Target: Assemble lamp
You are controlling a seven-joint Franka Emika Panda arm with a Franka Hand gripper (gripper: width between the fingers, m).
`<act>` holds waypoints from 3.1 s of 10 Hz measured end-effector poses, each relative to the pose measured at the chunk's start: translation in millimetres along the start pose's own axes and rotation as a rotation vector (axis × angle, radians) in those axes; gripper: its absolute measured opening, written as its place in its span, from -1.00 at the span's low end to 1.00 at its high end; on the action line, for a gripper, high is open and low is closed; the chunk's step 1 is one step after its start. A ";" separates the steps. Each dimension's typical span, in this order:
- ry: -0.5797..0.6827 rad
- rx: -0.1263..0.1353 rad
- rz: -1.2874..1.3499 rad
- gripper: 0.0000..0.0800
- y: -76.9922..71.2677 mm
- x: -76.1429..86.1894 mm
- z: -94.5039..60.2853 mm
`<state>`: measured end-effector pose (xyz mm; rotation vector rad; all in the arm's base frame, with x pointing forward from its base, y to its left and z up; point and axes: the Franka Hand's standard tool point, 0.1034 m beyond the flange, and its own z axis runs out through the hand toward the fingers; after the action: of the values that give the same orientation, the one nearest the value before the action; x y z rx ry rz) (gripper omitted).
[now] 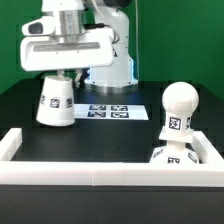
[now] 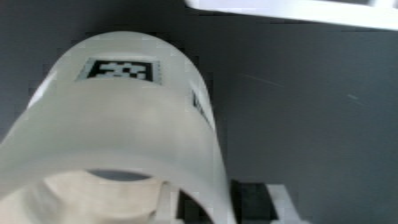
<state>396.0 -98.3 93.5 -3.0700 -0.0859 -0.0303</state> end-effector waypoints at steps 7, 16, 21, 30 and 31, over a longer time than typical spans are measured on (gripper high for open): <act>-0.011 0.047 0.204 -0.89 -61.1 77.1 -60.4; -0.042 0.124 0.313 -0.89 -157.0 160.3 -125.9; -0.035 0.125 0.314 -0.89 -162.8 166.3 -127.4; -0.004 0.121 0.293 -0.89 -217.7 224.7 -104.1; -0.002 0.119 0.282 -0.89 -216.5 225.9 -96.7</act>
Offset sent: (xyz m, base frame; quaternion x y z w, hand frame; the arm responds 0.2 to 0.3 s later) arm 0.0676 0.0430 0.0554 0.0264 -0.0259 0.1007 0.9942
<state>607.5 122.9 209.9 -2.9323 0.3325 -0.0069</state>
